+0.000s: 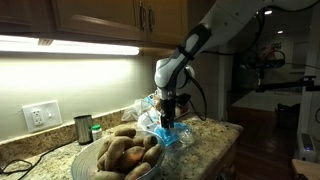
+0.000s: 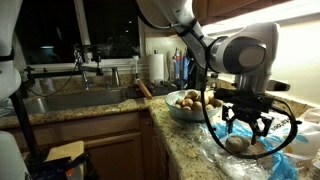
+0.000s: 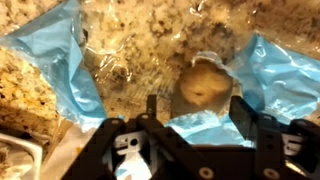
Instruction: Pick the potato from the plastic bag and put it in the glass bowl
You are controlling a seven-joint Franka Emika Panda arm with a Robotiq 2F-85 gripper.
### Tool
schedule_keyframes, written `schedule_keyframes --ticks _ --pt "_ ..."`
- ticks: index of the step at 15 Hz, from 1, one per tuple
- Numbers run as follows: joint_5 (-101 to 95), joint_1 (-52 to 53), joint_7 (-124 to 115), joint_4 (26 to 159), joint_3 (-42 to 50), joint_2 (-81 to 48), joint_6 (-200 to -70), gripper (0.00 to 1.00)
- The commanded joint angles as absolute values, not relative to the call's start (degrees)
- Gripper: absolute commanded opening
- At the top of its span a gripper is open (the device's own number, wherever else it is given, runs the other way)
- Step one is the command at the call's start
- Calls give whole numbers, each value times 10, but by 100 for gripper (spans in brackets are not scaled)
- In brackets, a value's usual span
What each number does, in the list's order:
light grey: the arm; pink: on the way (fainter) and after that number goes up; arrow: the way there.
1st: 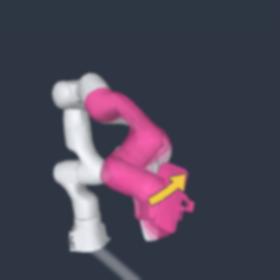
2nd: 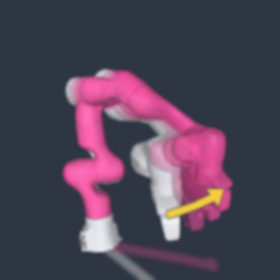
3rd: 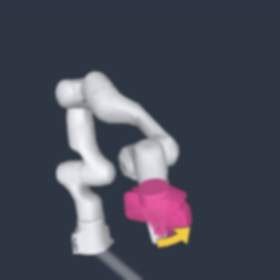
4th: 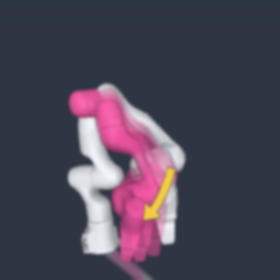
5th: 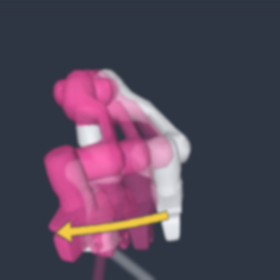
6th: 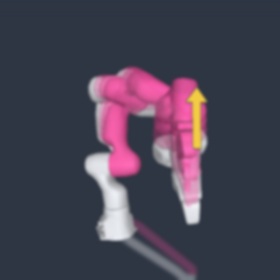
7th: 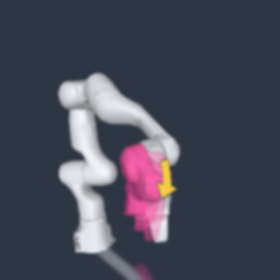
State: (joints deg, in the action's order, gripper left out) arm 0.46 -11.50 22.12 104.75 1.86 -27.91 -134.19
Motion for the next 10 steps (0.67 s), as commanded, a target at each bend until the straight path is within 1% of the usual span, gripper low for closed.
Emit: schedule_keyframes --ticks 1,10 --pt "16 -126 236 1036 11 -287 -1324 100" --pt "7 -127 232 1029 18 -299 -1321 100"
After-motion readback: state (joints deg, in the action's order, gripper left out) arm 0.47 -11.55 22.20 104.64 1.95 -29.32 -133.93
